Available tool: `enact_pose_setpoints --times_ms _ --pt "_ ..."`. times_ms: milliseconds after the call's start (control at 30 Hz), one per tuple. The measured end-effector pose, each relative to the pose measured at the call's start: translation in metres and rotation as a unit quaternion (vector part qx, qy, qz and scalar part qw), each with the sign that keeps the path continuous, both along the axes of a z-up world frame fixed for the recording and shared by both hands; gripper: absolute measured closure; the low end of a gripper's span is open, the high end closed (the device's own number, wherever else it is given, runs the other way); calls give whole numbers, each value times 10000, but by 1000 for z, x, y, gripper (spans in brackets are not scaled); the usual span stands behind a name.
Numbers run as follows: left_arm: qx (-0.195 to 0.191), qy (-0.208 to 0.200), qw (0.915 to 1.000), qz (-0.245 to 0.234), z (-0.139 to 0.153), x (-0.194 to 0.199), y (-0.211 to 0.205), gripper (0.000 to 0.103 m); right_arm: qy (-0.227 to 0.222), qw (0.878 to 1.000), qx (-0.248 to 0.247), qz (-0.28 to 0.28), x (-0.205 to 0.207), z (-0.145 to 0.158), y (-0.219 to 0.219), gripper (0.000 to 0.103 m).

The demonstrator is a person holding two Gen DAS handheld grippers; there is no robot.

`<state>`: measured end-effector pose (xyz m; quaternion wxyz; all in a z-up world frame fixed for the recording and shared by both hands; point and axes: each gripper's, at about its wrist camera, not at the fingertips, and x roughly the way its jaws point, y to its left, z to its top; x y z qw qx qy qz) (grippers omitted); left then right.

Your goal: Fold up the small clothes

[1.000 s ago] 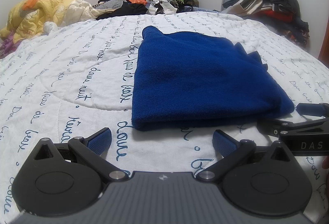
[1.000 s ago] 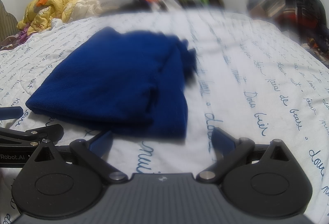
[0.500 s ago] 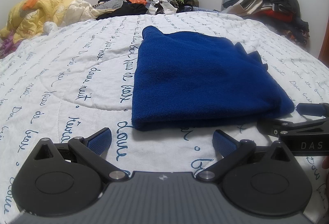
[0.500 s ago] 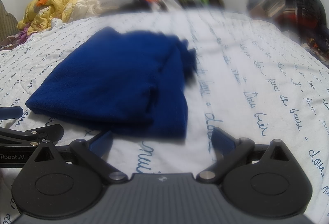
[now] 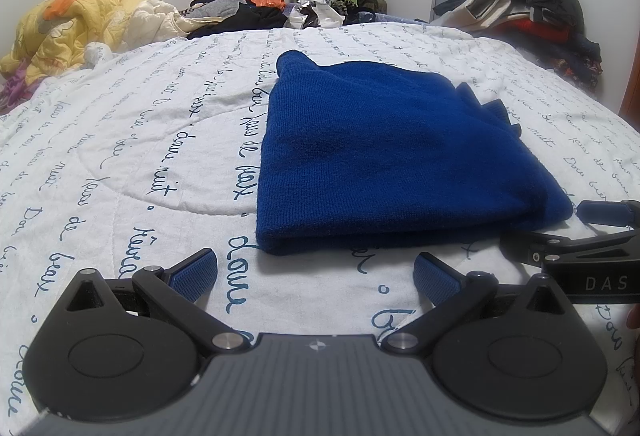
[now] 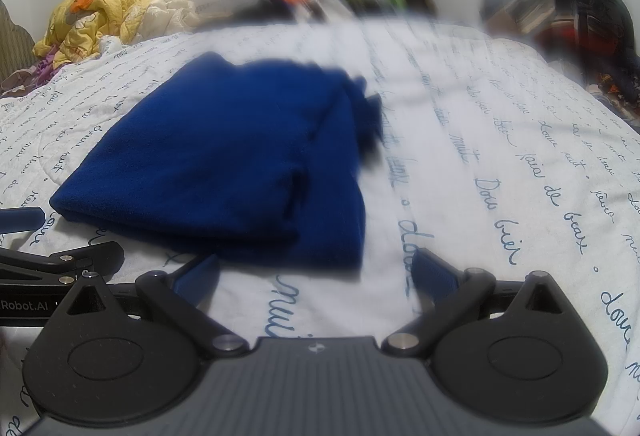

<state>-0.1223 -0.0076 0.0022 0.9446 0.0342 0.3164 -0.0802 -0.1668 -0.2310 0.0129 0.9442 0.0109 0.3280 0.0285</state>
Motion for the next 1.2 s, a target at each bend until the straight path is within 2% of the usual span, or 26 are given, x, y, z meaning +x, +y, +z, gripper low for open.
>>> enact_pose_setpoints --times_ms 667,1200 --pt "-1 1 10000 1 0 0 0 0 -1 10000 -1 1 0 0 0 0" --pt "24 111 9997 229 3 -1 -2 0 -3 10000 1 -1 0 0 0 0"
